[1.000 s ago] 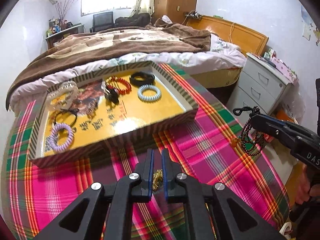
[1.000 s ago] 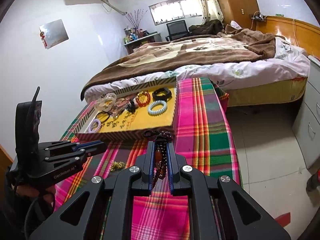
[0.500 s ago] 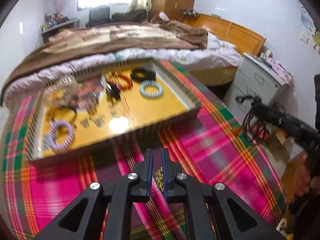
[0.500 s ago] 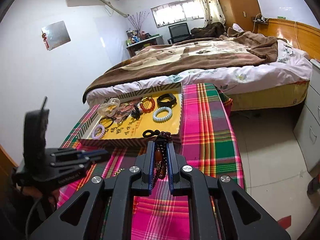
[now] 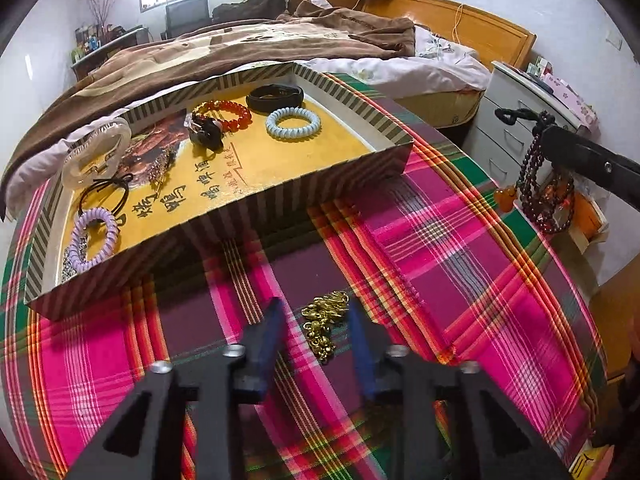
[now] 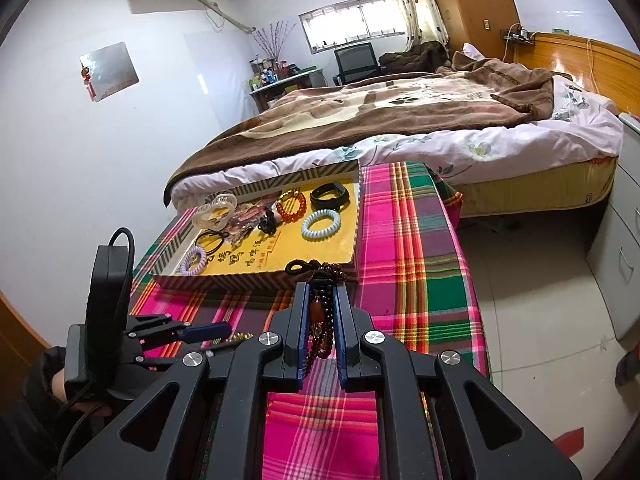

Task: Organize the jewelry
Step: 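Carry the gold chain and dark beaded bracelet over the yellow box with both tools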

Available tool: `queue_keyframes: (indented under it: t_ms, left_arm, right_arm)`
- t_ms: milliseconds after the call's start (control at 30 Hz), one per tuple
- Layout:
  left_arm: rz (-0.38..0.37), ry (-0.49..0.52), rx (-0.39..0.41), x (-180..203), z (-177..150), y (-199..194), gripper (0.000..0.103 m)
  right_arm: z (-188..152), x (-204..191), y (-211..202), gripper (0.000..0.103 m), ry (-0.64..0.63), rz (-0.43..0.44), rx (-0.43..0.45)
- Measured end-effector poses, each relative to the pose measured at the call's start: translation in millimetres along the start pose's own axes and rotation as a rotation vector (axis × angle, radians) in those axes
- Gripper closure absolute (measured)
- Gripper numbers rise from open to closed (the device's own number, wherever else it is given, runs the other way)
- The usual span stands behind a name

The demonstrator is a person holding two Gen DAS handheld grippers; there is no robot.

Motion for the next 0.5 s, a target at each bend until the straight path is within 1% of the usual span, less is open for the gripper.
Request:
queue_keyframes:
  t_ms: [67,100,300,433,500]
  left_arm:
    - [0.009,0.003,-0.003,-1.3,0.2,-0.1,0.091]
    - [0.006,0.001,-0.001,-1.5,0.0,-0.6,0.093]
    - [0.013,-0.006,0.033,-3.3,2.6,-8.4,0.094]
    - [0.007,-0.018,0.078,-7.4,11.3,-24.1,0.097]
    - [0.011,-0.018,0.100,-9.6,16.1,-33.5,0.097]
  right_arm:
    - [0.2,-0.4,0.2,0.092,0.000,0.000,-0.001]
    - [0.1,-0.3,0.1,0.092,0.001,0.001,-0.001]
    - [-0.1,-0.7,1.1,0.092,-0.002,-0.005,-0.001]
    - [2.2,-3.1,0.8,0.092,-0.003,-0.004,0.004]
    - [4.1,-5.2,0.5,0.092,-0.005,-0.003,0.008]
Point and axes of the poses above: each gripper's, at about its wrist camera, not at the fingertips, and y roughly the way its jaws point, x to its right, z to its top, the point moved 6 cm from there along y, roughly the way its jaws point, and after that the axes turned 15 degrees about -z, right-handed, at the moved point
